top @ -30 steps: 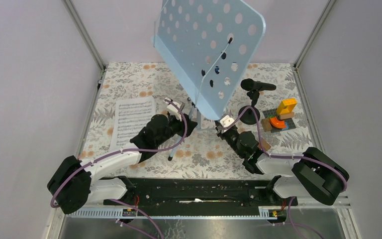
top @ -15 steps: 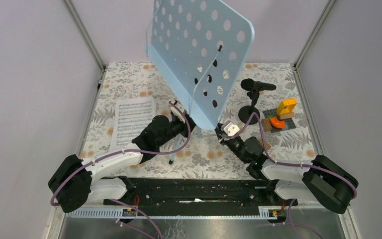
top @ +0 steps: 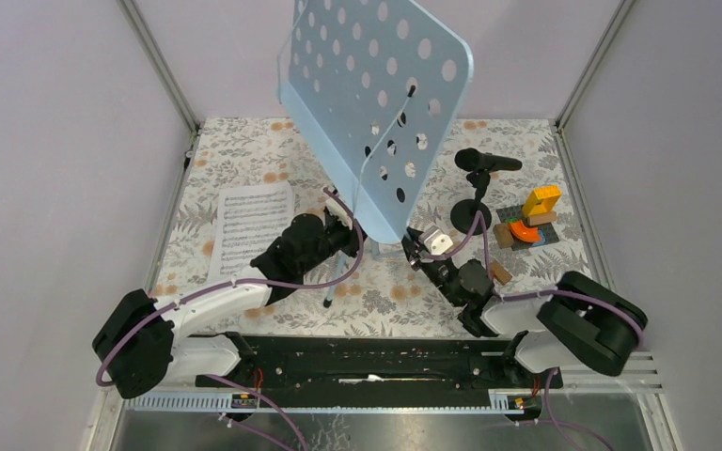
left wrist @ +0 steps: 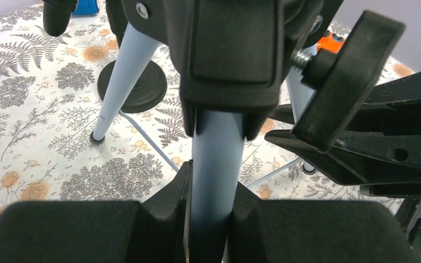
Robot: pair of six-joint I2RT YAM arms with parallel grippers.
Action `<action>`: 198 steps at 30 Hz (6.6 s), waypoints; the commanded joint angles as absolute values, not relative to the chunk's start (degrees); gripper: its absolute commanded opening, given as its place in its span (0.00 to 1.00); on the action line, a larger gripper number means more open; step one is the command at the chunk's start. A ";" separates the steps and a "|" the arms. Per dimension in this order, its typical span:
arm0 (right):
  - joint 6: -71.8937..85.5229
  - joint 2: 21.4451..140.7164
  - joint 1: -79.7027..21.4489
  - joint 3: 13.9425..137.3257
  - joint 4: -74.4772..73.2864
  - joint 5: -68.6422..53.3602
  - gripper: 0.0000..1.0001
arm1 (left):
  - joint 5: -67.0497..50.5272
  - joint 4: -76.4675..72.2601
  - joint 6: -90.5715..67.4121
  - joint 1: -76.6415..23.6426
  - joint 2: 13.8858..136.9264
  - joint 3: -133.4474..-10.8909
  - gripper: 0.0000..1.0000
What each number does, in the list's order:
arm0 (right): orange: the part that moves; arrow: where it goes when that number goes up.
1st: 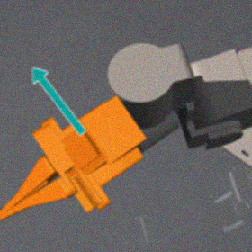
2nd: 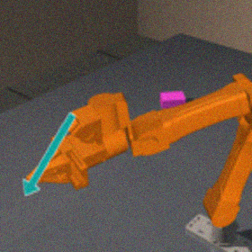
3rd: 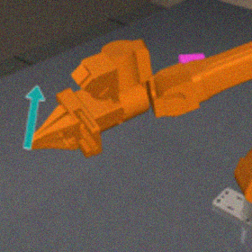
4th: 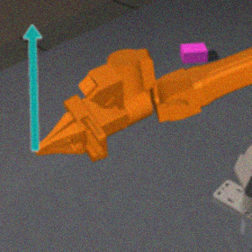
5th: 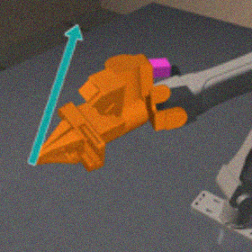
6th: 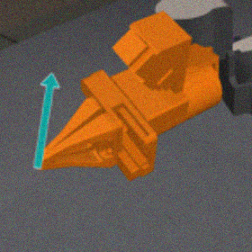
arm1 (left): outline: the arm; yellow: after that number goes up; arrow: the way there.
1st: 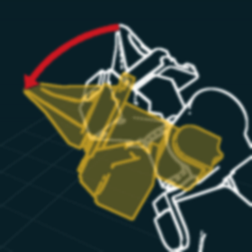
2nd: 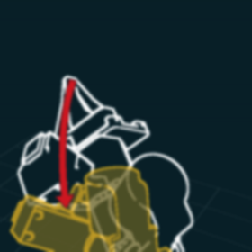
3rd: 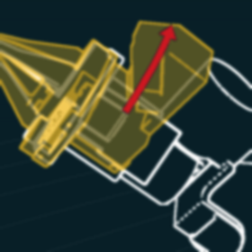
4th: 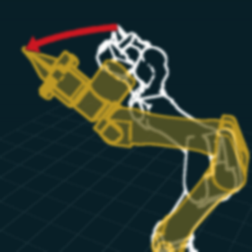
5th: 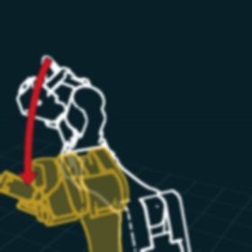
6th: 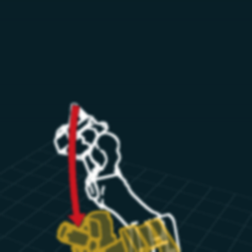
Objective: Pack up the instrument practice props
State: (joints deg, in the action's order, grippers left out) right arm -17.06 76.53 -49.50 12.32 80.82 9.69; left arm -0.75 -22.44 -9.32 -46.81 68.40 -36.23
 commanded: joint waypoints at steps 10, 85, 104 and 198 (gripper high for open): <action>-12.05 86.90 -51.67 15.25 96.13 13.69 0.13 | -8.06 -31.70 -13.26 -51.65 68.91 -42.44 0.38; 6.93 66.68 -59.64 28.65 66.25 18.49 1.00 | 2.71 -30.37 -19.82 -51.73 48.94 -10.68 0.64; -3.40 83.21 -69.53 31.68 73.22 42.69 1.00 | 3.55 -32.89 -23.76 -51.77 50.91 -7.46 0.65; -2.49 62.40 -70.22 19.72 56.86 37.59 1.00 | 5.58 -59.52 -27.40 -66.21 82.43 -10.72 0.23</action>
State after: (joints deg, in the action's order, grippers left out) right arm -0.36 65.34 -69.01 21.50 61.41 41.69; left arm 7.09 -54.54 -25.06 -65.63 81.17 -9.96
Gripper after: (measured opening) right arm 0.995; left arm 0.290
